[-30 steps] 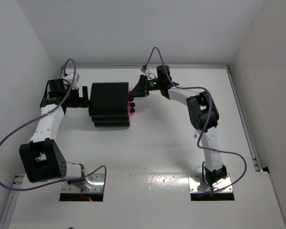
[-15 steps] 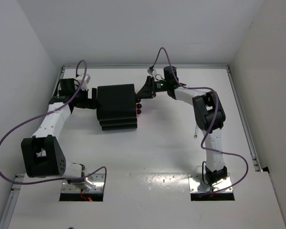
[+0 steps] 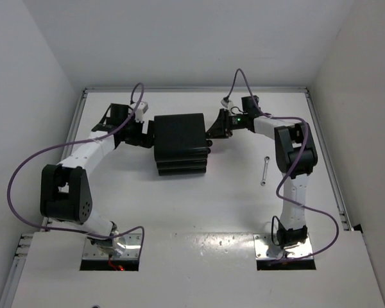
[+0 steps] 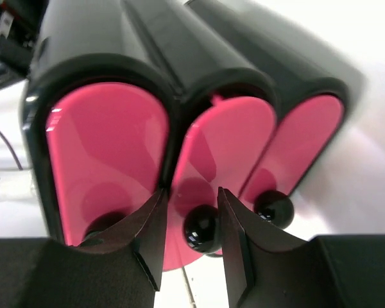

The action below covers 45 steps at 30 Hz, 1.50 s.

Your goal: Sort the tools into containers

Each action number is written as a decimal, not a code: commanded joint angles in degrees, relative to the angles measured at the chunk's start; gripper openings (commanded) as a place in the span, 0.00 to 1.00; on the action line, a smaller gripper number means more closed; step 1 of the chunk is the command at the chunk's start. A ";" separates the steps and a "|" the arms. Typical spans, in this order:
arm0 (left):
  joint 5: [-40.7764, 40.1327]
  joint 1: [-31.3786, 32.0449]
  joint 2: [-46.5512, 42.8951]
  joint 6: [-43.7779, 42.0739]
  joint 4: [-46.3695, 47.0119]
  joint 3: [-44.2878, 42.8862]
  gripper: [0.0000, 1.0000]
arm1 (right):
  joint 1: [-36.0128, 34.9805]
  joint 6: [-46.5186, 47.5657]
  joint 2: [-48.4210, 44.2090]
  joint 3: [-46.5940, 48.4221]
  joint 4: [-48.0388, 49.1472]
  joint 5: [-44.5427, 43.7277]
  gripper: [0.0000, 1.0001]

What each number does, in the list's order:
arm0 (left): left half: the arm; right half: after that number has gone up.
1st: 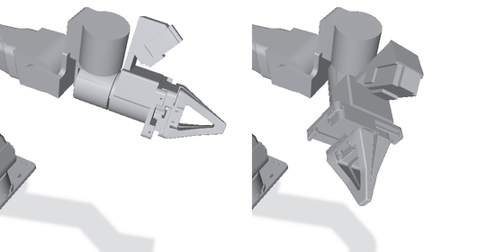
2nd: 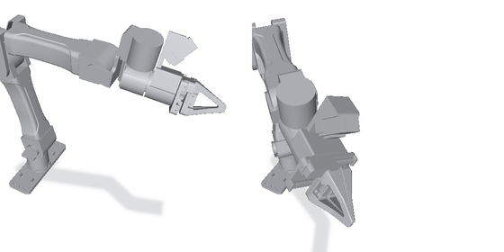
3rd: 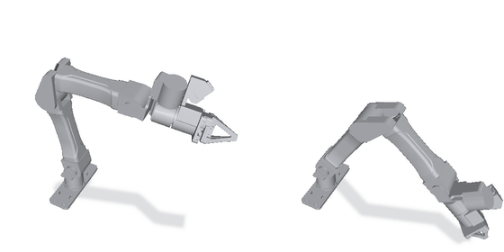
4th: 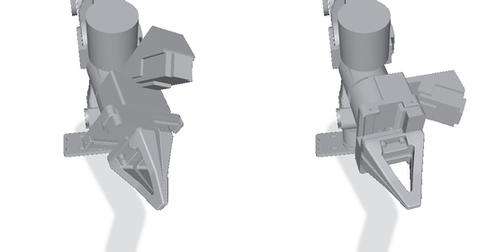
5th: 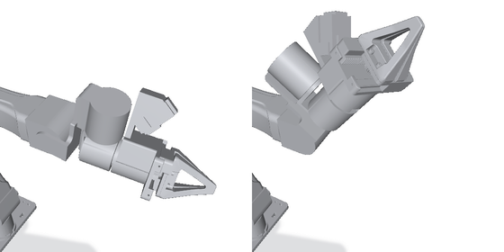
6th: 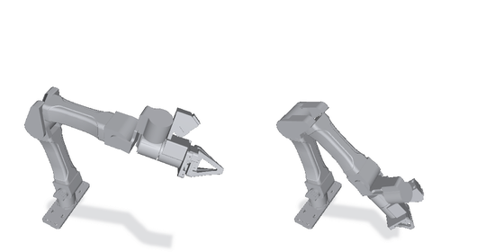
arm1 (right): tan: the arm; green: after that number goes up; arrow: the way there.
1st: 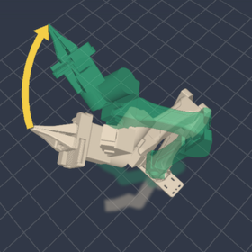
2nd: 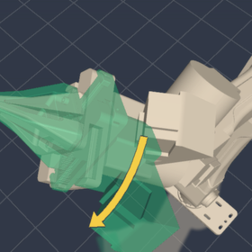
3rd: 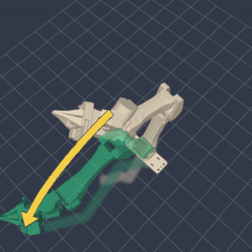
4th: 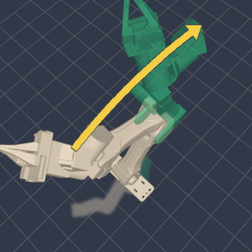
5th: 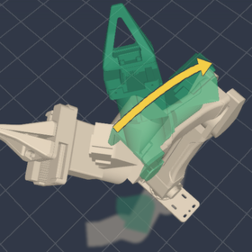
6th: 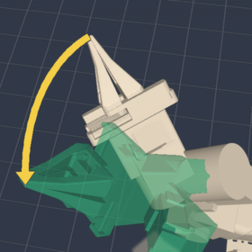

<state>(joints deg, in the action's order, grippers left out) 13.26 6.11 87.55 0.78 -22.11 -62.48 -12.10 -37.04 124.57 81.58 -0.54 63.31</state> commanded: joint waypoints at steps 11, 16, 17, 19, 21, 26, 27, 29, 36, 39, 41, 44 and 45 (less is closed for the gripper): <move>-1.65 6.20 1.84 2.48 3.12 -2.65 0.99 | 1.73 7.15 -5.74 -2.65 -5.26 -0.72 0.37; -2.79 6.20 0.78 2.48 3.12 -2.13 0.99 | 5.76 12.16 -11.26 -5.37 -8.43 -8.00 0.42; -2.80 6.20 0.78 2.48 3.12 -2.12 0.99 | 6.47 12.16 -12.50 -6.34 -7.82 -9.24 0.42; -3.32 6.20 0.26 2.48 3.12 -2.12 0.99 | 7.87 12.77 -15.05 -9.23 -7.29 -13.01 0.43; -4.63 6.20 -0.27 2.48 3.65 -1.59 0.99 | 9.46 13.74 -18.92 -11.17 -7.29 -16.96 0.44; -5.96 6.20 -2.03 2.48 4.27 -0.36 0.99 | 12.19 16.80 -26.57 -18.39 -2.89 -18.31 0.46; -6.57 5.67 -2.99 1.95 4.79 -0.36 0.99 | 12.88 18.47 -27.10 -18.39 -6.81 -19.96 0.46; -10.16 4.89 -4.66 1.95 4.79 -0.36 0.99 | 14.38 23.29 -27.80 -16.46 -11.57 -22.25 0.46; -31.87 1.98 -14.94 0.72 4.79 -2.21 0.99 | 20.62 40.00 -31.57 -11.62 -38.64 -34.72 0.44; -37.42 1.98 -18.90 0.72 4.79 -2.74 0.99 | 21.33 42.83 -33.69 -12.32 -44.63 -39.83 0.44; -40.57 1.98 -20.57 2.20 3.39 -2.74 0.99 | 21.33 43.36 -35.01 -12.32 -47.53 -42.38 0.44; -42.51 1.98 -23.73 2.74 2.68 -2.21 0.99 | 21.33 42.84 -35.01 -13.55 -49.12 -43.00 0.44; -42.52 1.98 -24.52 2.74 2.08 -1.60 0.99 | 21.33 42.23 -35.01 -13.55 -49.91 -43.70 0.44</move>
<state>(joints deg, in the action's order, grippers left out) -23.94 8.29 65.28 2.35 -19.07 -63.37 9.56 3.31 91.00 67.44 -45.34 23.70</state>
